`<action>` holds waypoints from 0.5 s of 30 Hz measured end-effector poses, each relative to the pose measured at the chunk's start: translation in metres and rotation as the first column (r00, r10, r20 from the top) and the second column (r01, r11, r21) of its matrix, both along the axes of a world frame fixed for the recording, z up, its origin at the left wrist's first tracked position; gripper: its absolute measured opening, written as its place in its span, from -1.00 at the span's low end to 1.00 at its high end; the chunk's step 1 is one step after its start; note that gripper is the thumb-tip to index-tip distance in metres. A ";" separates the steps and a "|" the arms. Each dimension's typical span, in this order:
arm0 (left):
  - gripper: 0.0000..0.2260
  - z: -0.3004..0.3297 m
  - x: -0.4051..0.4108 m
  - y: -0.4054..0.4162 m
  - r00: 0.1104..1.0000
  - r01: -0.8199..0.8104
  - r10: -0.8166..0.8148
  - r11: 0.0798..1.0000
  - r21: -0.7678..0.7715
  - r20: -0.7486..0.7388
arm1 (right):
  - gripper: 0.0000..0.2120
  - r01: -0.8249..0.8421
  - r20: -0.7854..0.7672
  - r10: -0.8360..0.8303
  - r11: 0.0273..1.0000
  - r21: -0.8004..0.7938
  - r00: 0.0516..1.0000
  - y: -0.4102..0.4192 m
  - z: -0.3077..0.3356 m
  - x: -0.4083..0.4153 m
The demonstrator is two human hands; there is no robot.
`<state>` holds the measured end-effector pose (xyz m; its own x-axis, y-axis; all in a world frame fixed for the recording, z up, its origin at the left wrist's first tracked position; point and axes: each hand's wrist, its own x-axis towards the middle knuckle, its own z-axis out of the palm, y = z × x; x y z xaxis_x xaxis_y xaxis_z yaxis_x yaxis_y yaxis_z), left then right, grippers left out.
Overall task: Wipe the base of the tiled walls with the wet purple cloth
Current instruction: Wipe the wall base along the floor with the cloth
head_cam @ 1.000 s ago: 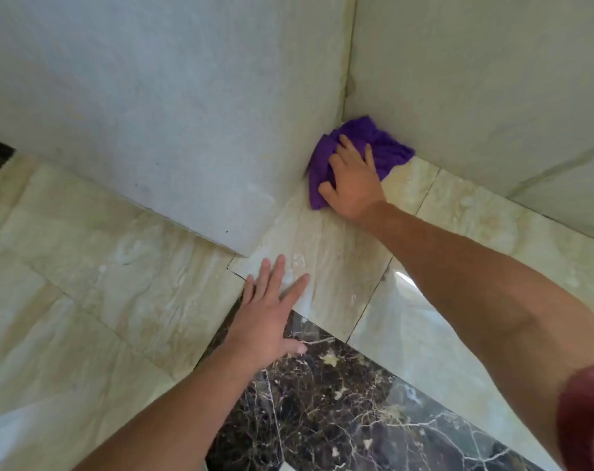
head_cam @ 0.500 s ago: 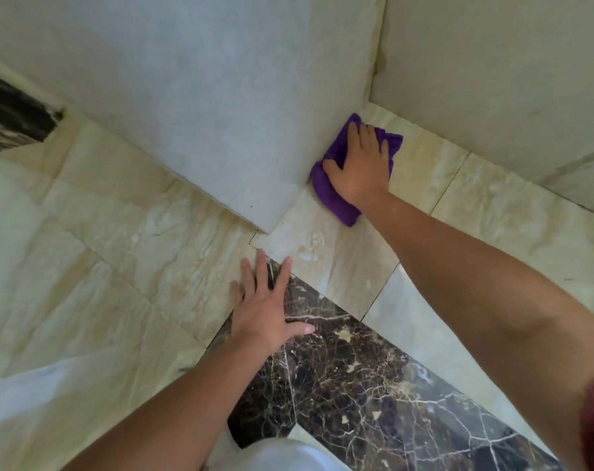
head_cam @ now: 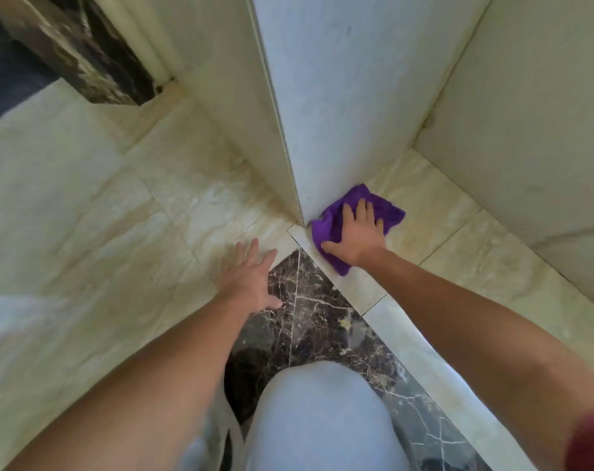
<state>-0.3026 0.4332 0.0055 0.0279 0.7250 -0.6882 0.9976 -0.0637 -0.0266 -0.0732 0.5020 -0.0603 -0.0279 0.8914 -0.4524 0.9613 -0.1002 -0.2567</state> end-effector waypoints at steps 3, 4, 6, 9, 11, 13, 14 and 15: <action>0.03 0.017 -0.021 -0.011 0.998 -0.058 0.058 0.997 0.047 0.011 | 0.06 -0.045 0.091 0.045 0.999 -0.003 0.995 -0.001 -0.004 -0.002; 0.03 0.022 -0.028 -0.015 0.998 -0.070 0.070 0.996 0.054 0.002 | 0.06 -0.045 0.107 0.044 0.999 -0.001 0.993 0.003 -0.003 0.000; 0.03 0.021 -0.043 -0.018 0.997 -0.075 0.076 0.996 0.050 -0.024 | 0.05 -0.025 0.127 0.022 0.999 0.026 0.992 0.010 -0.005 0.002; 0.01 0.000 -0.063 -0.008 0.997 -0.070 0.071 0.997 0.037 -0.017 | -0.07 0.070 0.122 -0.087 0.987 0.144 0.989 0.004 -0.019 -0.011; 0.01 -0.023 -0.080 -0.005 0.997 -0.074 0.074 0.997 0.020 0.007 | -0.15 0.131 0.108 -0.156 0.969 0.208 0.982 -0.007 -0.026 -0.033; 0.02 -0.044 -0.104 -0.015 0.998 -0.061 0.061 0.998 -0.014 0.008 | -0.18 0.171 0.078 -0.191 0.962 0.211 0.978 -0.030 -0.029 -0.066; 0.03 -0.054 -0.117 -0.022 0.999 -0.047 0.047 0.999 -0.005 0.020 | -0.18 0.198 0.055 -0.214 0.957 0.213 0.975 -0.040 -0.030 -0.085; 0.05 -0.062 -0.128 -0.027 0.999 -0.027 0.027 1.000 0.003 0.039 | -0.17 0.244 0.035 -0.255 0.949 0.198 0.966 -0.050 -0.029 -0.106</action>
